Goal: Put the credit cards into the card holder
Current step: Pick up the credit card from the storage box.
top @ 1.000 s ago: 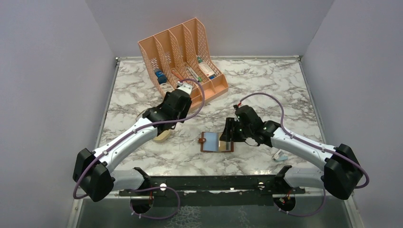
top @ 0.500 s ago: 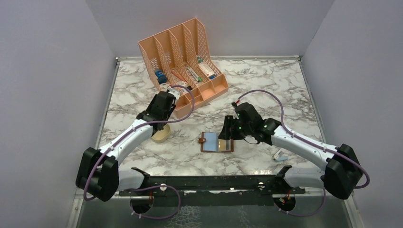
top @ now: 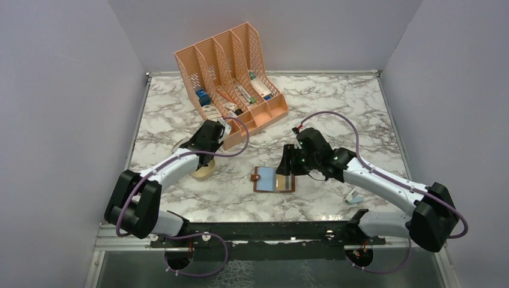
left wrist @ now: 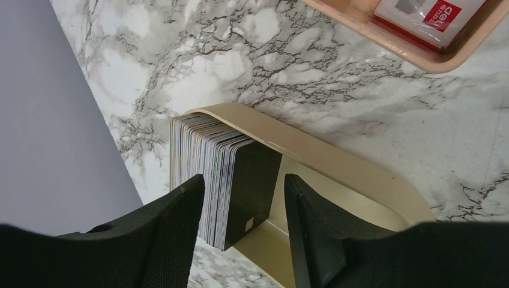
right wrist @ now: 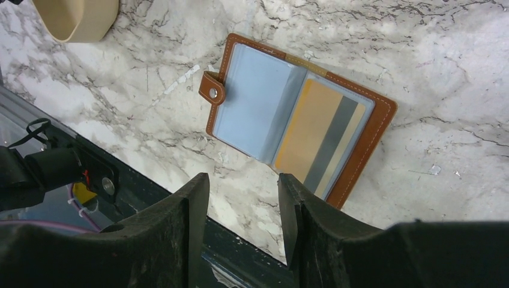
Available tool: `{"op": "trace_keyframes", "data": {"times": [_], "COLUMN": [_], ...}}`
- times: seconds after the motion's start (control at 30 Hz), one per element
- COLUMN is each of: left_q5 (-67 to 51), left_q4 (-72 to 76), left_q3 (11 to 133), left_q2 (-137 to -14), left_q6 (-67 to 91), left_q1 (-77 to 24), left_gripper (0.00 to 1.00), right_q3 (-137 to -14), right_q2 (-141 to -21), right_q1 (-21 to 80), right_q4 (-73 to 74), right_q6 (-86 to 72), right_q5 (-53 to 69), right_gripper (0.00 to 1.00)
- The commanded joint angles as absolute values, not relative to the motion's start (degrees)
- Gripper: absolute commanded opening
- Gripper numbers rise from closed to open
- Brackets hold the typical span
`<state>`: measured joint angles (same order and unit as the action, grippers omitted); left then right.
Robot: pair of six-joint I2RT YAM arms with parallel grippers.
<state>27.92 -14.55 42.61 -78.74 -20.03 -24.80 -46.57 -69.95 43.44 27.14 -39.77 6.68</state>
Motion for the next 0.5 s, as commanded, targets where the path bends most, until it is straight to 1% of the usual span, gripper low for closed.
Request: {"op": "trace_keyframes", "data": {"times": [0.0,0.1,0.23,0.47], "left_q5": [29.25,32.07,32.75,34.07], "left_q4": [-12.97,-12.92,-13.02,-12.99], "left_q3": [42.31,42.39,42.41,42.58], "left_q2": [-80.22,-80.69,-80.82,-82.22], "left_q6": [-21.51,-22.25,-22.13,-23.14], "left_q1": [-24.29,-24.11,-23.30,-22.33], "left_gripper": [0.54,0.55,0.55,0.51], "right_q3": [-47.64,-47.22,-46.37,-46.35], "right_q2": [-68.41,-67.51,-66.00,-66.01], "right_q1": [43.68,43.67,43.67,43.66], "right_q4": [28.71,28.85,28.55,28.41], "right_q6": [-39.35,-39.01,-38.76,-38.50], "right_q5": [4.97,4.97,4.70,5.44], "right_gripper": [0.46,0.46,0.46,0.46]}}
